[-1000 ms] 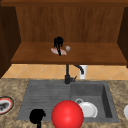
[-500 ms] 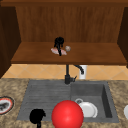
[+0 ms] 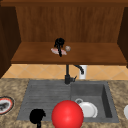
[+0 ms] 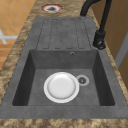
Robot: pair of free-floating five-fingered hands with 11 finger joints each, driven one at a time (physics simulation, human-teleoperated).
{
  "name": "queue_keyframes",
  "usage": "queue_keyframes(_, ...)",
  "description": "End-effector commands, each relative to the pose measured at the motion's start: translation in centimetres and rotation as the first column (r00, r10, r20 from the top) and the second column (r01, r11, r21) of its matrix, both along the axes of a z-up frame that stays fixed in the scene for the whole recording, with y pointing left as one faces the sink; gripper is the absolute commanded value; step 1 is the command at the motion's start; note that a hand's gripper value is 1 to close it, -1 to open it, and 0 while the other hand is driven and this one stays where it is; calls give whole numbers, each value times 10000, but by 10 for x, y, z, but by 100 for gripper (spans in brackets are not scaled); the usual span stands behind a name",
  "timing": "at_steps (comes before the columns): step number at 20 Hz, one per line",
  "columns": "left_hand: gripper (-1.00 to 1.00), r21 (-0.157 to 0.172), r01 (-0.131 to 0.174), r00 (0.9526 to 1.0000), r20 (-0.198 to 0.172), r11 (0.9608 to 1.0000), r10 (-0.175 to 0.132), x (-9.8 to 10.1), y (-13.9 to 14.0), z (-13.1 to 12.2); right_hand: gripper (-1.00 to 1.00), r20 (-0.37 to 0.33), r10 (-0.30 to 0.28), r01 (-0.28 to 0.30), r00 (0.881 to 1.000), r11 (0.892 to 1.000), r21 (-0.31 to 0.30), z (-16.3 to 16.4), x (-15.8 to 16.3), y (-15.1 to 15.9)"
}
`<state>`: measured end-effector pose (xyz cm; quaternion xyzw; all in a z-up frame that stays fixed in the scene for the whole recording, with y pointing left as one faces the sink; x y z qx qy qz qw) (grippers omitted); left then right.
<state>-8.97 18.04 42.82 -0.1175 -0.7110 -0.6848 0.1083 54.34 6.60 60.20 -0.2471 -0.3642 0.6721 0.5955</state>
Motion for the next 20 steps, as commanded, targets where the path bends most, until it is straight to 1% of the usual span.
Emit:
queue_keyframes(1, 0, 0, 0, 10000, 0, 10000, 0, 0, 0, 0, -100, 279, 48, -37, 9996, 9991, -411, -20, -4, 4)
queue_keyframes(3, 0, 0, 0, 10000, 0, 10000, 0, 0, 0, 0, -100, 599, 76, -38, 9982, 9980, -633, -26, -15, 9)
queue_keyframes(6, 0, 0, 0, 10000, 0, 10000, 0, 0, 0, 0, -100, 880, 149, -58, 9960, 9947, -1029, -25, -17, 16)
queue_keyframes(8, 0, 0, 0, 10000, 0, 10000, 0, 0, 0, 0, -100, 872, 170, -49, 9960, 9906, -1365, -27, -11, 18)
queue_keyframes(11, 0, 0, 0, 10000, 0, 10000, 0, 0, 0, 0, -100, 573, 140, -53, 9983, 9887, -1498, -20, -3, 20)
queue_keyframes(12, 0, 0, 0, 10000, 0, 10000, 0, 0, 0, 0, -100, 583, 123, -33, 9982, 9884, -1518, -18, -3, 20)
queue_keyframes(13, 0, 0, 0, 10000, 0, 10000, 0, 0, 0, 0, 100, 589, 108, -16, 9982, 9882, -1531, -17, -3, 20)
queue_keyframes(14, 0, 0, 0, 10000, 0, 10000, 0, 0, 0, 0, 100, 681, 235, -116, 9974, 9853, -1706, -14, -2, 21)
queue_keyframes(15, 0, 0, 0, 10000, 0, 10000, 0, 0, 0, 0, 100, 765, 177, -44, 9969, 9854, -1705, -12, 0, 22)
queue_keyframes(17, 0, 0, 0, 10000, 0, 10000, 0, 0, 0, 0, 100, 1213, 139, 56, 9925, 9873, -1585, -11, -9, 22)
queue_keyframes(19, 0, 0, 0, 10000, 0, 10000, 0, 0, 0, 0, 100, 1846, 183, 80, 9827, 9900, -1406, -11, -19, 23)
queue_keyframes(20, 0, 0, 0, 10000, 0, 10000, 0, 0, 0, 0, 100, 2314, 242, 88, 9726, 9901, -1404, -13, -26, 23)
